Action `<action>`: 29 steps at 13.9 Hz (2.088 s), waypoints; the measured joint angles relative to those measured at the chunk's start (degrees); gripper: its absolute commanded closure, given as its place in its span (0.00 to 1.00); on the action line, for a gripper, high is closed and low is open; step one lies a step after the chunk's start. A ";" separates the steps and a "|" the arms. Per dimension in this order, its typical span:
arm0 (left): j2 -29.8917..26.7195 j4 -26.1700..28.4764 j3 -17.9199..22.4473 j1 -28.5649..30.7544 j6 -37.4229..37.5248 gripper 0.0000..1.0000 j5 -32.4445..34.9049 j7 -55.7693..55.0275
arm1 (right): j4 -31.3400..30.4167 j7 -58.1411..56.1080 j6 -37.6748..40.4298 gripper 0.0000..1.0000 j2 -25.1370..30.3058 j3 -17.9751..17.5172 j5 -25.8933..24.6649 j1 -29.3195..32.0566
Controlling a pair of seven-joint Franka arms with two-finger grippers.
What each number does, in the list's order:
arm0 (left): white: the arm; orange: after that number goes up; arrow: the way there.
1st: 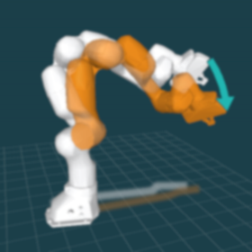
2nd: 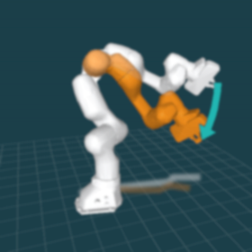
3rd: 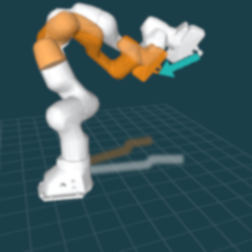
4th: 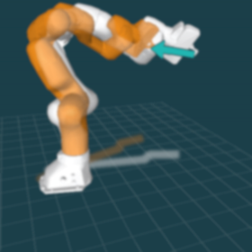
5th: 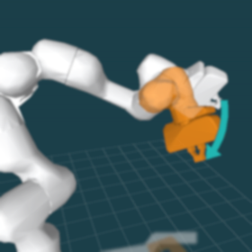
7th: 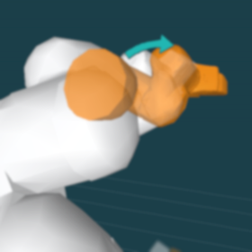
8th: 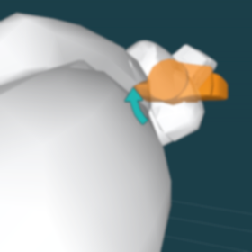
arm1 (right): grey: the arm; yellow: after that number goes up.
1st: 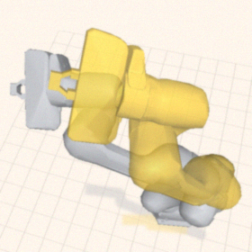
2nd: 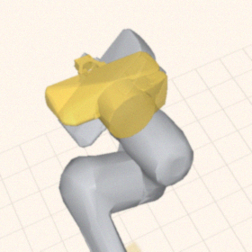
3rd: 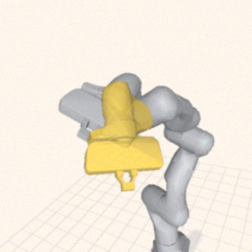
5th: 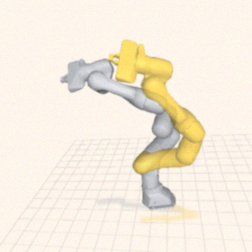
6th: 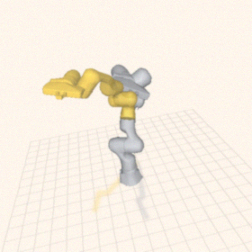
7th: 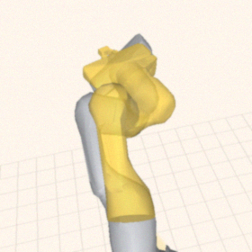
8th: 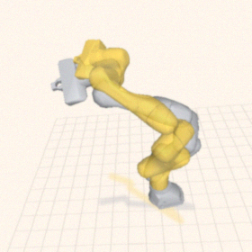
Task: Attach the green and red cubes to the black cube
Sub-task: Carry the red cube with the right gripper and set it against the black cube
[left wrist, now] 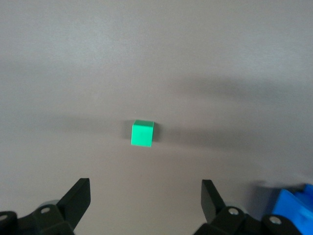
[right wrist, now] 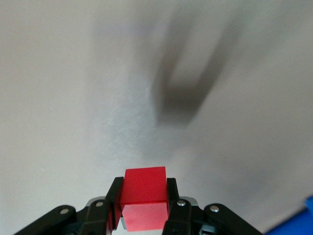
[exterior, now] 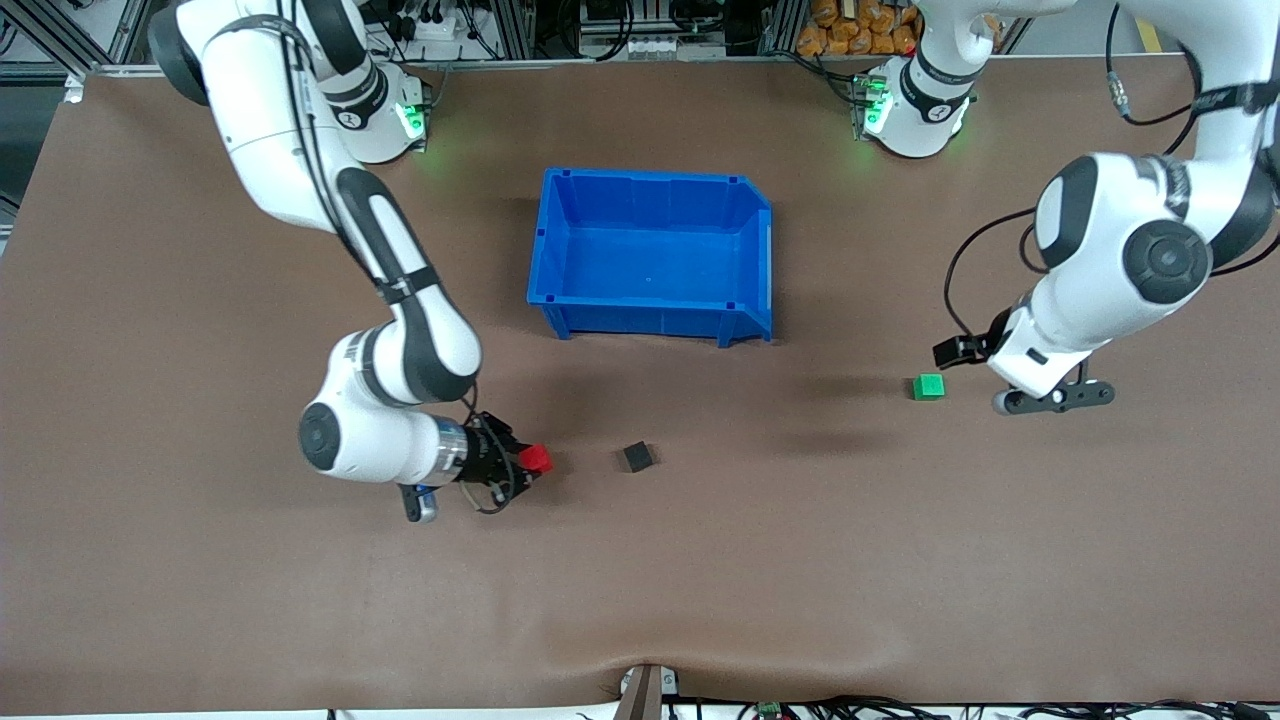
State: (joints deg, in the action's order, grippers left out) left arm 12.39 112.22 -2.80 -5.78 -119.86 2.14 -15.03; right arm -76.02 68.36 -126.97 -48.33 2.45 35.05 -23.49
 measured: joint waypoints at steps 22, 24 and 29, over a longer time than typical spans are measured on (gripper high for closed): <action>13.59 8.25 0.19 3.03 -22.56 0.18 0.65 0.01 | 3.68 25.56 -14.78 0.51 -8.11 0.33 0.03 -11.32; 14.13 8.25 0.18 2.92 -23.25 0.27 0.66 0.01 | 3.66 26.61 -14.21 0.00 -8.18 0.30 -0.17 -11.74; 14.60 8.22 0.18 2.91 -23.71 0.81 0.66 0.01 | 5.14 26.97 -11.71 0.00 -7.88 3.14 -9.26 -12.65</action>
State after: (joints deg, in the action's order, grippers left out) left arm 26.99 120.45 -2.62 -2.87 -143.57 2.79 -15.02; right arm -70.87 95.33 -138.68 -56.21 5.59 25.79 -36.14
